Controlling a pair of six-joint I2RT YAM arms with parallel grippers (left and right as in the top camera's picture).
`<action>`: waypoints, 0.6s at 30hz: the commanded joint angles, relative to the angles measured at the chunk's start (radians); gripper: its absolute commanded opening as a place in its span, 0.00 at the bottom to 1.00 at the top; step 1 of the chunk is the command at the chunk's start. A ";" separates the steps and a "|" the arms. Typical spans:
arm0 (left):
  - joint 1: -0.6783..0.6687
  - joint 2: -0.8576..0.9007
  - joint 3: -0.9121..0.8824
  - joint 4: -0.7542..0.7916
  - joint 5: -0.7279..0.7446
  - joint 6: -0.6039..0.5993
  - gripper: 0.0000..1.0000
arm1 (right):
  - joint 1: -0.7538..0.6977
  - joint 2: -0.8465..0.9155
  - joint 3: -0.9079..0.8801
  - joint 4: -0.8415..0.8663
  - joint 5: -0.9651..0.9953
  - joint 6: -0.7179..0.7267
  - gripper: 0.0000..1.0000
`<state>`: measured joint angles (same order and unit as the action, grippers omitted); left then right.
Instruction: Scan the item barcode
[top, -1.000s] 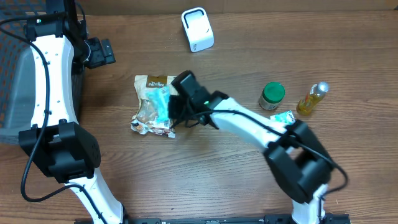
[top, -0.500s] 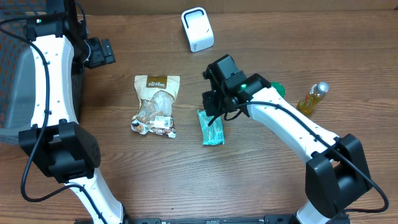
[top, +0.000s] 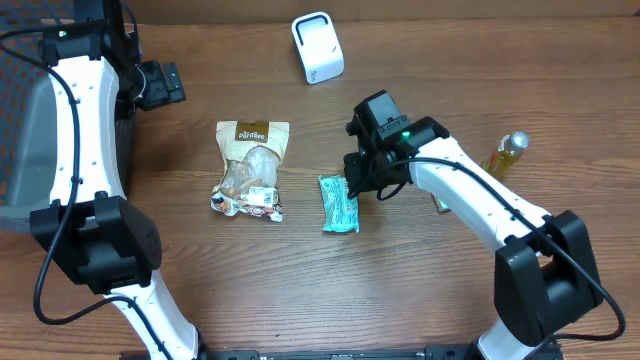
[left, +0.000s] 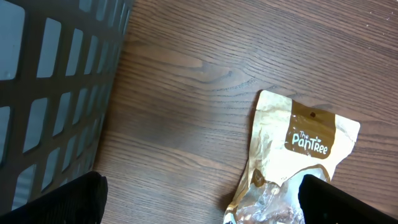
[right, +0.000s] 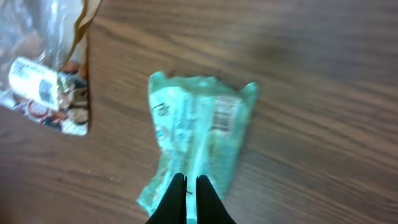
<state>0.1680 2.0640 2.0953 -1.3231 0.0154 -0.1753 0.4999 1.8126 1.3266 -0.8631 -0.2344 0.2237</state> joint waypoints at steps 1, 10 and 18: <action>0.000 0.001 0.020 0.000 0.004 0.019 1.00 | 0.010 0.039 -0.036 0.021 -0.141 -0.017 0.04; 0.000 0.001 0.020 0.000 0.004 0.019 1.00 | -0.018 0.139 -0.201 0.180 -0.317 -0.169 0.04; 0.000 0.001 0.020 0.000 0.004 0.019 1.00 | -0.019 0.221 -0.186 0.131 -0.222 -0.200 0.04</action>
<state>0.1680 2.0640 2.0953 -1.3231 0.0154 -0.1757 0.4629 1.9541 1.1629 -0.6899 -0.5526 0.0650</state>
